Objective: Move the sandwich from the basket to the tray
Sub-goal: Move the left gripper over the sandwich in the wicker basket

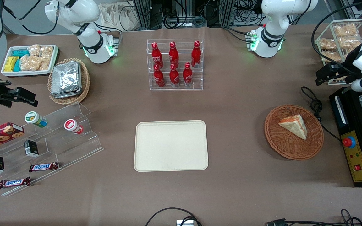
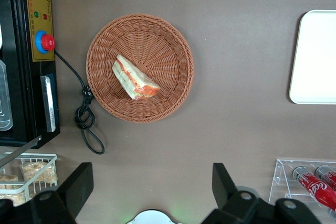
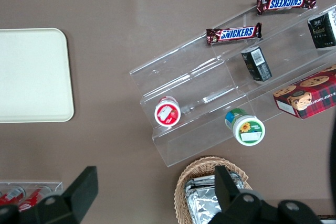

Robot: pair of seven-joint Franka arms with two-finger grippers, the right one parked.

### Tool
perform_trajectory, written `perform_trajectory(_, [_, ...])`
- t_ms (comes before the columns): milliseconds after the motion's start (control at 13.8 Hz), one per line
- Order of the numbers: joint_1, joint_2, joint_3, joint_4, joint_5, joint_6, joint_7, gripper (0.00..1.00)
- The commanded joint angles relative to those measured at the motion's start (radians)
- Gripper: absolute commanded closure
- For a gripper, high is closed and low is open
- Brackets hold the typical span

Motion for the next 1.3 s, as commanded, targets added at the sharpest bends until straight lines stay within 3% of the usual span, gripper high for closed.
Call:
perform_trajectory(0, [0.002,0.006,-0.001,0.008,-0.006,-0.017,-0.002,0.00])
perform_trajectory(434, [0.003,0.062,0.003,-0.034,0.022,0.032,-0.056,0.00])
perform_trajectory(1230, [0.011,0.003,0.046,-0.585,0.062,0.639,-0.404,0.00])
